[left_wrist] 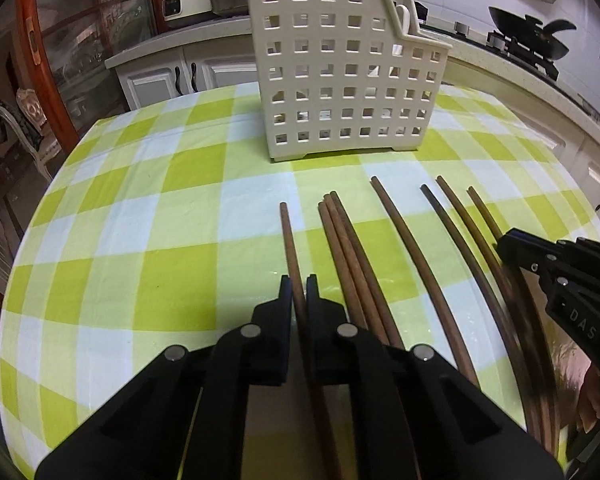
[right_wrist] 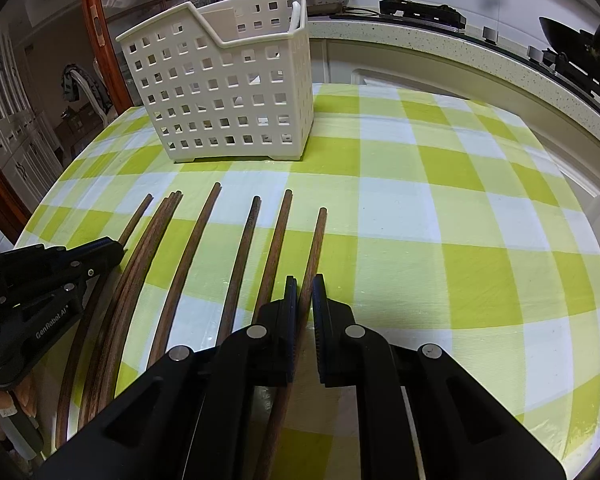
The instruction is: Organize utensils
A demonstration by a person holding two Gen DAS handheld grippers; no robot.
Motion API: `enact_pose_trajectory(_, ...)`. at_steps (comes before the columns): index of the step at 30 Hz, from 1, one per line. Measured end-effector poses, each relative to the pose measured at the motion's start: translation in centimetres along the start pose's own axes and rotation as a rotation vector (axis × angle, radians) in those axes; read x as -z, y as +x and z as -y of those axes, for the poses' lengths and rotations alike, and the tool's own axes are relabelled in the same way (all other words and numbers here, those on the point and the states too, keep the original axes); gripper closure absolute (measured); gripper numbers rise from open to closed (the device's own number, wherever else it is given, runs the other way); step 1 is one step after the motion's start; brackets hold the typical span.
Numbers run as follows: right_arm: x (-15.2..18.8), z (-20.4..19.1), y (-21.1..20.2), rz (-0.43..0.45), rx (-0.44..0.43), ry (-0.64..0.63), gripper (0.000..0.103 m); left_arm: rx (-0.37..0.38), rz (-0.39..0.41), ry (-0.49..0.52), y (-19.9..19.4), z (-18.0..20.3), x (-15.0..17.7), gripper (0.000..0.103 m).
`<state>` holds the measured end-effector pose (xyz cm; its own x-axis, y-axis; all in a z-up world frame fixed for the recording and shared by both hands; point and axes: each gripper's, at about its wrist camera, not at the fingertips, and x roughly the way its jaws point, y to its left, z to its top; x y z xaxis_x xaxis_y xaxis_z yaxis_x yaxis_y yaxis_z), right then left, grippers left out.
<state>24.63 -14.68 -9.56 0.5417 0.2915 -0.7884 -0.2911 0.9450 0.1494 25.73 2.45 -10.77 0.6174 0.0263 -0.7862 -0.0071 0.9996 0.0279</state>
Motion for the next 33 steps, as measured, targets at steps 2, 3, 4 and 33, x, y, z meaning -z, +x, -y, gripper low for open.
enact_pose_trajectory(2,0.0,0.1,0.0,0.002,-0.005,0.005,0.094,0.020,0.006,-0.029,-0.1,-0.4,0.1,0.097)
enact_pose_trajectory(3,0.0,0.2,0.0,0.004,-0.009,0.011,0.094,0.024,0.006,-0.038,-0.1,-0.6,0.1,0.097)
enact_pose_trajectory(4,0.0,0.4,-0.1,0.005,-0.009,0.021,0.094,0.029,0.009,-0.044,-0.2,-0.7,0.2,0.097)
enact_pose_trajectory(33,-0.3,0.7,-6.2,0.137,-0.020,0.007,0.078,0.018,0.253,-0.034,-10.1,-0.2,-0.2,0.097)
